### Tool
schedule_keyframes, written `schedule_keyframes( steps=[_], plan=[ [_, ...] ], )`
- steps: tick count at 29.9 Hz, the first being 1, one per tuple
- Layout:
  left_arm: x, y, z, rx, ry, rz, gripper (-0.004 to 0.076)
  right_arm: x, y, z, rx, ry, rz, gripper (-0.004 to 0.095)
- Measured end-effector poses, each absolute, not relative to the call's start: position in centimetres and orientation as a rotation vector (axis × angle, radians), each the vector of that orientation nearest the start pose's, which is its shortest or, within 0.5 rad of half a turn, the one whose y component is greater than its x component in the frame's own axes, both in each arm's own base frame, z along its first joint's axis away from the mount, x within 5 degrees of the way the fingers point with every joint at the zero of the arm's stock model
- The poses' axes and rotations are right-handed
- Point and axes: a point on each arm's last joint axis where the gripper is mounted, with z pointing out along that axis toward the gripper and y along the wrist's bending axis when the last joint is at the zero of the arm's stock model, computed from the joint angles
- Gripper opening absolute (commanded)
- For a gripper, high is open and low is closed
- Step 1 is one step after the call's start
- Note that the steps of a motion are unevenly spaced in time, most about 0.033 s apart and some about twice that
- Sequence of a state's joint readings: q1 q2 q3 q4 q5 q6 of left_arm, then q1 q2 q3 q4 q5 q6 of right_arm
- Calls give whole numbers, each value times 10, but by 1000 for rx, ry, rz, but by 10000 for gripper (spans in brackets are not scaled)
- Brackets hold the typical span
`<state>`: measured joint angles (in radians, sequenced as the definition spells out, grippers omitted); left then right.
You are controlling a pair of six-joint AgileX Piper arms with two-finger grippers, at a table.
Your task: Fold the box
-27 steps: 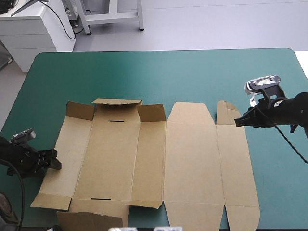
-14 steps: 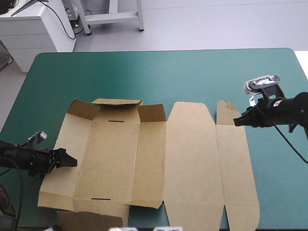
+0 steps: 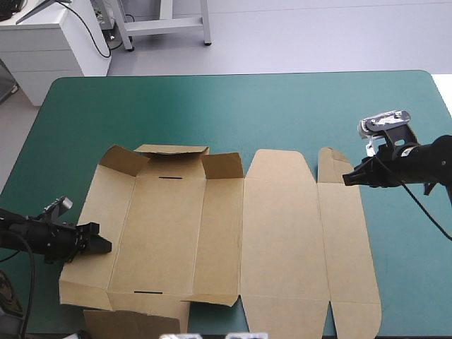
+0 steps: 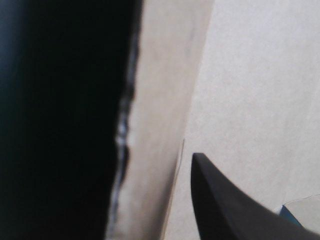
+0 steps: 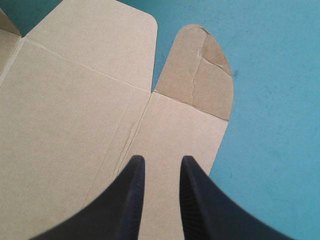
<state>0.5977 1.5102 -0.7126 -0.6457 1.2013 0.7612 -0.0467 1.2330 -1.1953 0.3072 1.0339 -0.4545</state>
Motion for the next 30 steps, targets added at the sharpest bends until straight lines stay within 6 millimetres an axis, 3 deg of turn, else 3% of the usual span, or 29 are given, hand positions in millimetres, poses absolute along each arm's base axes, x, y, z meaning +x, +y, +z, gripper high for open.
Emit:
schedule_keyframes(
  steps=[8,20,26,30],
  plan=[
    [198,75,186,-247,2903,-954,-7,243,12,364,-418,2461,190,227],
    [204,74,194,-114,2907,-956,-8,243,12,364,-429,2459,186,227],
    [235,68,216,258,2903,-723,-8,243,12,364,-430,2462,188,227],
    [267,50,249,520,2799,-578,-8,243,12,364,-431,2464,189,227]
  ],
)
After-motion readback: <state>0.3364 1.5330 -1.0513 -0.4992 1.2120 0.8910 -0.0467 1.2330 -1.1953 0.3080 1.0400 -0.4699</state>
